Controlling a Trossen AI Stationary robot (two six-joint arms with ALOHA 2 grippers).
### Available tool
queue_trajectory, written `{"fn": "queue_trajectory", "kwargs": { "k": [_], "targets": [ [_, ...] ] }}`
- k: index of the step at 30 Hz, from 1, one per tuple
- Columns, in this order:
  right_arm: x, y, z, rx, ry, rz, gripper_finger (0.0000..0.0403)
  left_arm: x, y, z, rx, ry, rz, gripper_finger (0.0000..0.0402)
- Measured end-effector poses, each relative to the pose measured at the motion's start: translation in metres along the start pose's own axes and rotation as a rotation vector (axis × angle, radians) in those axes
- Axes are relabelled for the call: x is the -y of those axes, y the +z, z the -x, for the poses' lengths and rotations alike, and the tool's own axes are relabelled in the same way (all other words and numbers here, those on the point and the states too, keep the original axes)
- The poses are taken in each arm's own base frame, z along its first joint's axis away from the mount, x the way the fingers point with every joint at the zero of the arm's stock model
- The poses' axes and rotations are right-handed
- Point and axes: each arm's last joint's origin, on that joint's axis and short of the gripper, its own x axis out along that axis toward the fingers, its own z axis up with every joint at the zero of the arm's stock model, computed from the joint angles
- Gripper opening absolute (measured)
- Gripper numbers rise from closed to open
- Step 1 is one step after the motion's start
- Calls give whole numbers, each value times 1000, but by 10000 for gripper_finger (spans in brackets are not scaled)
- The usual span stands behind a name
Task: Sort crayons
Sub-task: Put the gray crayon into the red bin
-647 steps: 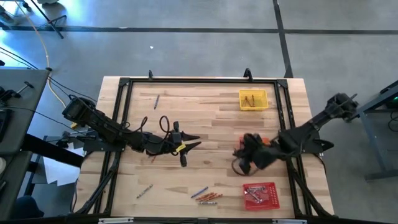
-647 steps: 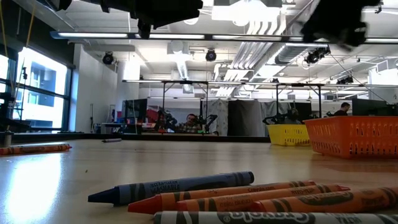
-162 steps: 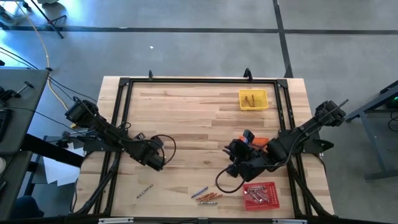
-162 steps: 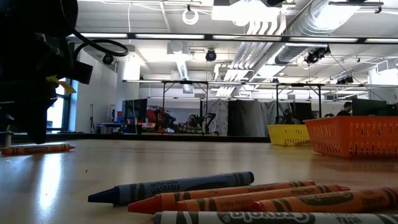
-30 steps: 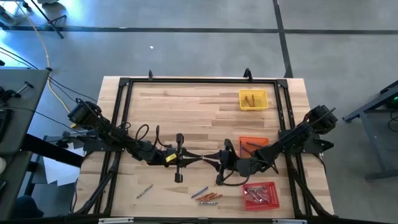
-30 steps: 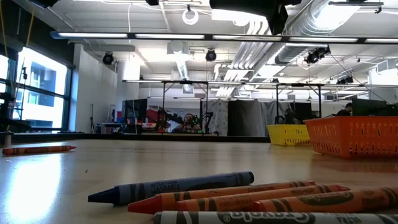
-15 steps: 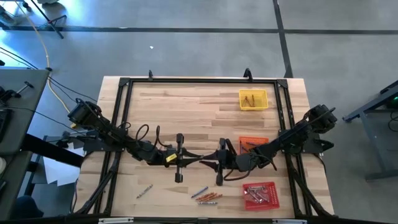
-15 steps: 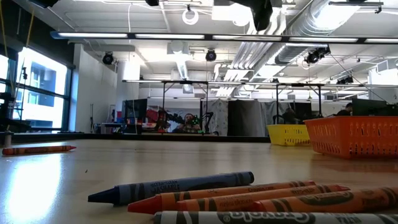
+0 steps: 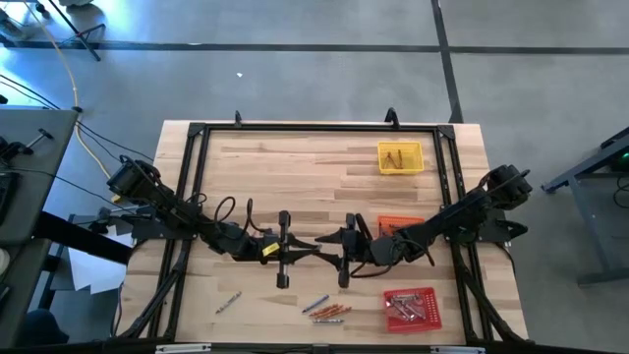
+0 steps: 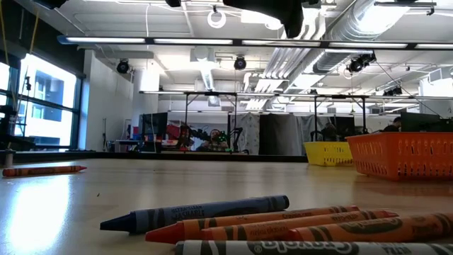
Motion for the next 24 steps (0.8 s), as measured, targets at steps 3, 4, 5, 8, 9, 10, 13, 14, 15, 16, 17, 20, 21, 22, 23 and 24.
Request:
{"fn": "queue_trajectory", "kwargs": {
  "k": [3, 4, 5, 8, 9, 10, 13, 14, 15, 16, 17, 20, 21, 22, 23, 24],
  "targets": [
    [3, 1, -2, 1, -7, -2, 162, 0, 0, 0, 0, 1, -1, 0],
    [3, 1, -2, 0, -6, -5, 162, 0, 0, 0, 0, 1, -1, 0],
    [4, 1, -3, 2, -4, -7, 161, 0, 0, 0, 0, 1, -2, 0],
    [5, 3, -3, 15, -1, -15, 158, 0, 0, 0, 1, 4, -1, 0],
    [5, 3, -3, 20, 1, -15, 157, 0, 0, 0, 1, 3, -2, 0],
    [5, 4, -3, 25, 2, -17, 156, 0, 0, 0, 1, 3, -1, 0],
    [4, 5, -3, 36, 8, -21, 156, 0, 0, 0, 1, 3, 0, 0],
    [4, 5, -3, 38, 11, -23, 156, 0, 0, 0, -3, 3, -1, 0],
    [4, 6, -3, 42, 14, -26, 156, 0, -1, 0, -8, 2, -3, 0],
    [4, 6, -3, 47, 18, -28, 156, 0, -1, 0, -14, 1, -6, 0],
    [4, 6, -3, 49, 19, -26, 155, 0, -2, 0, -18, 0, -5, 0],
    [3, 8, -3, 64, 24, 2, 155, 0, -3, 0, -31, -1, 8, 0],
    [3, 9, -3, 71, 26, 2, 155, 0, -4, 0, -35, -1, 7, 0],
    [3, 9, -3, 75, 27, 0, 155, -1, -4, -1, -37, 0, 6, 0],
    [3, 9, -3, 76, 27, 0, 155, -1, -4, -1, -38, 0, 6, 0],
    [3, 9, -3, 75, 26, 0, 155, -2, -4, -1, -38, 2, 6, 0]
  ]
}}
